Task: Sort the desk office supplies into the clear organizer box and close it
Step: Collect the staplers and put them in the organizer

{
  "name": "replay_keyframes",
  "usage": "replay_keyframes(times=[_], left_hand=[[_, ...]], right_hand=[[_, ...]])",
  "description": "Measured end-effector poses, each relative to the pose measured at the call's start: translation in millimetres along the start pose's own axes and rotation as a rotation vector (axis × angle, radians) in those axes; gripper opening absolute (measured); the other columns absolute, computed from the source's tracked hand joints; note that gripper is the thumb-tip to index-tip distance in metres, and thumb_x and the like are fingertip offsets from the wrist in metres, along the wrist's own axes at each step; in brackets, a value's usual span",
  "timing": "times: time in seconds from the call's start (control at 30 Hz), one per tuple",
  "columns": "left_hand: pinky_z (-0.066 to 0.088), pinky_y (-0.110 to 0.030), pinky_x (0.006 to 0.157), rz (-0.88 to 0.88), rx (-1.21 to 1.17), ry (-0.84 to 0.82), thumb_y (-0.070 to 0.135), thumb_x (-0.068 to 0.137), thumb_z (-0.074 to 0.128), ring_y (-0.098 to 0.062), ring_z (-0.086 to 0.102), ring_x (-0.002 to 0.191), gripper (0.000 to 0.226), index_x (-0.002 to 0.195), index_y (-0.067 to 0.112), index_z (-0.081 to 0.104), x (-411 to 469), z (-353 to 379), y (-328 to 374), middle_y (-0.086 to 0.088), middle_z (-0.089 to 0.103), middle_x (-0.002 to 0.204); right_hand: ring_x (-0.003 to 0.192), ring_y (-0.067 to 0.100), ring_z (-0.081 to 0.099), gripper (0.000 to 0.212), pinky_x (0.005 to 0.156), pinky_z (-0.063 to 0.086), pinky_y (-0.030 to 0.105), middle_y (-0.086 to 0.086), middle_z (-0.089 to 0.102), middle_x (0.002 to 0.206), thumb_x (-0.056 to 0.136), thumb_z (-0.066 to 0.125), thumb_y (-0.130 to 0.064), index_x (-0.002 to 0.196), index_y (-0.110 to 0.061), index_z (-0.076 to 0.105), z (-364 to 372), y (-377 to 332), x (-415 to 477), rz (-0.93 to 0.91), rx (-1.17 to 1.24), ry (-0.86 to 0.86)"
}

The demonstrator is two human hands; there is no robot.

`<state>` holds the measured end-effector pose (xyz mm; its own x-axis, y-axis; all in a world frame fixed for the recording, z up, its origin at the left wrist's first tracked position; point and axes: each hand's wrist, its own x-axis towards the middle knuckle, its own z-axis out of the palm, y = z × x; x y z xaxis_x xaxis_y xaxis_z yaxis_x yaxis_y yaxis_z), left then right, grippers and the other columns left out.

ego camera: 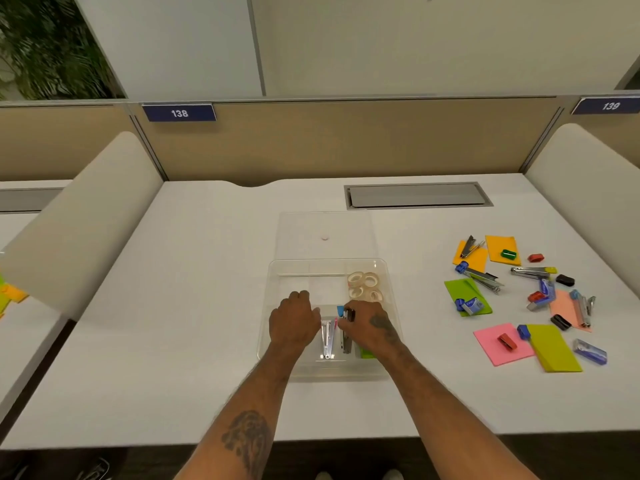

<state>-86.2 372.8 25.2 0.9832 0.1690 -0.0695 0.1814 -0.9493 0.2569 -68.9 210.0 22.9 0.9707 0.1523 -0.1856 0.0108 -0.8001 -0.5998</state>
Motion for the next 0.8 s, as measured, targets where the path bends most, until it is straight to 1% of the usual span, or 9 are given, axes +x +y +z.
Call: replay_keyframes(times=[0.07,0.13,0.23,0.33,0.43,0.5,0.57,0.63,0.8], left_hand=[[0.045,-0.039,0.091,0.013,0.027,0.007,0.041,0.097,0.044,-0.024,0.054,0.118,0.048,0.137,0.015,0.046,-1,-1,-3,-0.006,0.054,0.131],[0.042,-0.040,0.096,0.020,0.044,0.006,0.041,0.097,0.043,-0.025,0.048,0.124,0.051,0.141,0.015,0.041,-2,-2,-6,-0.005,0.047,0.140],[0.037,-0.041,0.105,0.033,0.068,0.019,0.043,0.098,0.040,-0.025,0.038,0.135,0.055,0.145,0.016,0.034,-3,-1,-11,-0.006,0.037,0.150],[0.024,-0.044,0.117,0.050,0.071,0.015,0.046,0.100,0.035,-0.025,0.022,0.147,0.061,0.152,0.017,0.021,-3,0,-14,-0.008,0.024,0.159],[0.012,-0.048,0.120,0.098,0.118,0.018,0.051,0.100,0.028,-0.025,0.004,0.151,0.068,0.155,0.020,0.005,-3,2,-16,-0.008,0.005,0.164],[0.006,-0.050,0.120,0.124,0.149,0.027,0.056,0.098,0.025,-0.026,-0.005,0.151,0.071,0.155,0.022,-0.003,-3,4,-17,-0.007,-0.005,0.164],[-0.001,-0.051,0.120,0.148,0.158,0.031,0.060,0.097,0.022,-0.026,-0.012,0.150,0.074,0.153,0.025,-0.010,-2,5,-17,-0.007,-0.013,0.163],[-0.004,-0.051,0.119,0.172,0.159,0.036,0.063,0.096,0.019,-0.027,-0.016,0.149,0.074,0.152,0.028,-0.015,0,7,-15,-0.007,-0.017,0.162],[-0.006,-0.053,0.118,0.233,0.138,0.039,0.065,0.095,0.019,-0.026,-0.018,0.149,0.076,0.152,0.029,-0.015,8,10,3,-0.006,-0.017,0.162]], right_hand=[[0.082,0.017,0.060,0.027,0.073,0.051,0.030,0.004,0.069,0.093,0.079,0.064,-0.040,0.095,-0.017,0.068,3,-1,1,0.012,-0.032,-0.025],[0.097,0.019,0.062,0.037,0.083,0.049,0.030,0.006,0.067,0.111,0.082,0.061,-0.044,0.109,-0.019,0.066,6,-1,2,0.034,-0.089,-0.053],[0.121,0.021,0.053,0.049,0.100,0.041,0.030,0.004,0.055,0.134,0.088,0.056,-0.048,0.129,-0.021,0.054,5,-1,4,0.064,-0.128,-0.025],[0.122,0.021,0.052,0.046,0.099,0.041,0.030,0.005,0.055,0.134,0.093,0.048,-0.046,0.131,-0.020,0.053,0,-3,5,0.027,-0.188,0.062],[0.123,0.022,0.049,0.049,0.097,0.043,0.033,0.005,0.050,0.136,0.094,0.044,-0.050,0.134,-0.021,0.049,-4,-1,5,-0.075,-0.238,0.156],[0.134,0.025,0.038,0.057,0.104,0.038,0.038,0.007,0.039,0.147,0.094,0.041,-0.055,0.141,-0.024,0.040,-7,2,5,-0.105,-0.266,0.157],[0.145,0.027,0.019,0.066,0.113,0.027,0.044,0.008,0.020,0.158,0.092,0.034,-0.062,0.148,-0.028,0.028,-9,6,4,-0.089,-0.321,0.142],[0.148,0.029,0.004,0.073,0.116,0.019,0.050,0.009,0.004,0.161,0.089,0.023,-0.069,0.151,-0.031,0.017,-11,12,1,-0.069,-0.394,0.158],[0.148,0.033,-0.007,0.081,0.115,0.017,0.057,0.014,-0.009,0.160,0.082,-0.002,-0.073,0.152,-0.032,0.002,-24,35,-9,0.022,-0.469,0.217]])
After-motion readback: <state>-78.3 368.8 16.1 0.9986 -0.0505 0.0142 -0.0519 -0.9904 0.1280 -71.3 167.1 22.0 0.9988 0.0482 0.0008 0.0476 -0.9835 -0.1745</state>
